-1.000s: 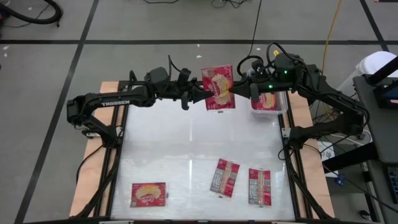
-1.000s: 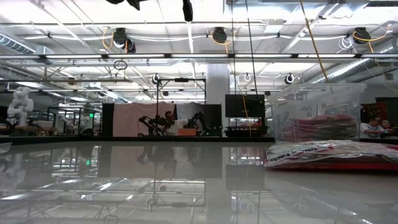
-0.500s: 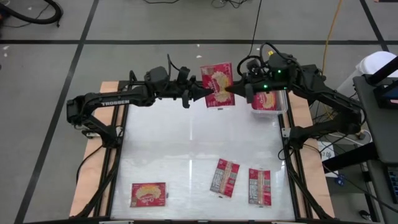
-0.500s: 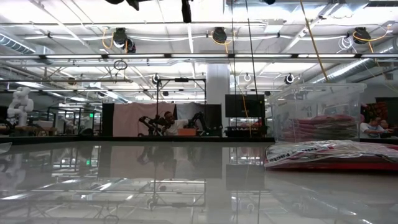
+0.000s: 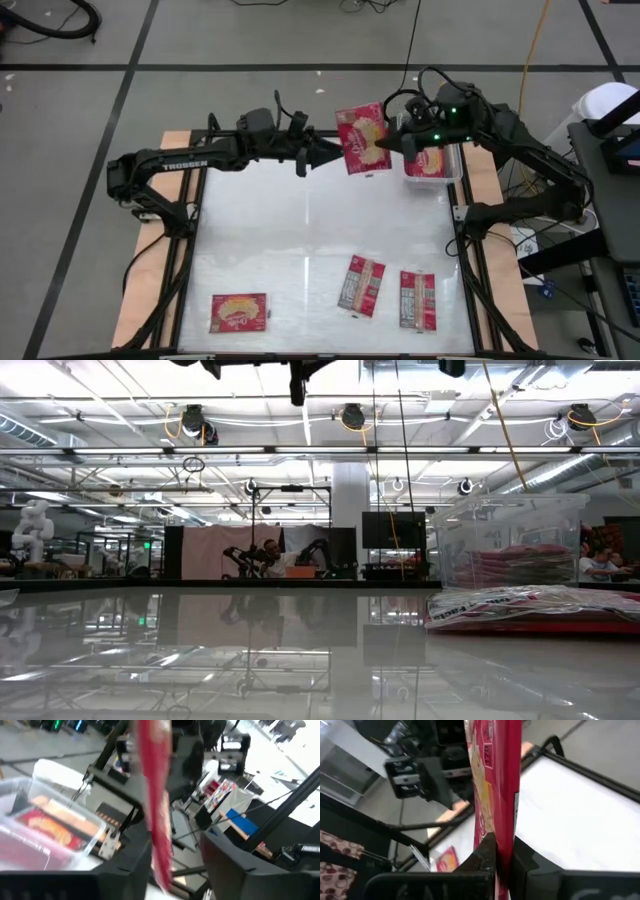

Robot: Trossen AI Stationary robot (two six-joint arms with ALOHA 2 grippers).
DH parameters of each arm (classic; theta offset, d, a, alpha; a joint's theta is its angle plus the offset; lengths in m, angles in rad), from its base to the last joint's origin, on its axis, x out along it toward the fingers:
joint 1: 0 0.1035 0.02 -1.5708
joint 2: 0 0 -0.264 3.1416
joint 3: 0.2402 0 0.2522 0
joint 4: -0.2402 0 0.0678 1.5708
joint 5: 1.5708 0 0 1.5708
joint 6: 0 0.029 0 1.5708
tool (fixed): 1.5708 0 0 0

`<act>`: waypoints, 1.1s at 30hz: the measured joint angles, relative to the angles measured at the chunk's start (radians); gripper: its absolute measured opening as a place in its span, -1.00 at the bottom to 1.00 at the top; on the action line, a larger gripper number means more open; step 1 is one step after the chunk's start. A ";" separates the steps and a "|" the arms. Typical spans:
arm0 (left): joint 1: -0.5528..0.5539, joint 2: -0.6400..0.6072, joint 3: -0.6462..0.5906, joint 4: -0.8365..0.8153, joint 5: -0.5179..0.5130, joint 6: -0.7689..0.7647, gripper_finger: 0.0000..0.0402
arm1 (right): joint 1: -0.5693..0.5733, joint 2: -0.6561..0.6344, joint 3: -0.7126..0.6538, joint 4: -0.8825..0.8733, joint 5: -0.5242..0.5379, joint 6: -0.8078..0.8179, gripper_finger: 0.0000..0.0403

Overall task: Sort popcorn bags into baskets
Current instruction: Put the red popcorn bag into the transparent container

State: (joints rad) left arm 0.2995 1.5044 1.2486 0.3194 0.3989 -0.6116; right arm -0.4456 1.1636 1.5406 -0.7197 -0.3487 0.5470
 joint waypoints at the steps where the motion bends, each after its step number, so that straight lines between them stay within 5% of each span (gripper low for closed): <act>1: 0.000 0.000 0.000 -0.019 0.001 0.000 -0.11 | -0.018 -0.008 0.000 -0.024 -0.001 -0.006 -0.97; 11: 0.001 -0.001 0.000 -0.218 -0.027 -0.011 0.26 | -0.274 -0.073 0.000 -0.318 0.005 -0.110 -0.95; 19: 0.003 -0.001 0.000 -0.330 -0.041 0.000 0.18 | -0.406 -0.076 0.000 -0.497 0.017 -0.269 -0.95; 28: 0.001 -0.001 0.000 -0.371 -0.042 -0.046 0.03 | -0.575 -0.070 -0.006 -0.680 0.250 -0.357 -0.95; 33: 0.001 -0.001 0.000 -0.371 -0.042 -0.052 -0.04 | -0.641 -0.069 -0.113 -0.665 0.202 -0.380 -0.95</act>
State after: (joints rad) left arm 0.3004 1.5032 1.2486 -0.0513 0.3573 -0.6636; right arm -1.0862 1.0946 1.4281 -1.3844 -0.1467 0.1674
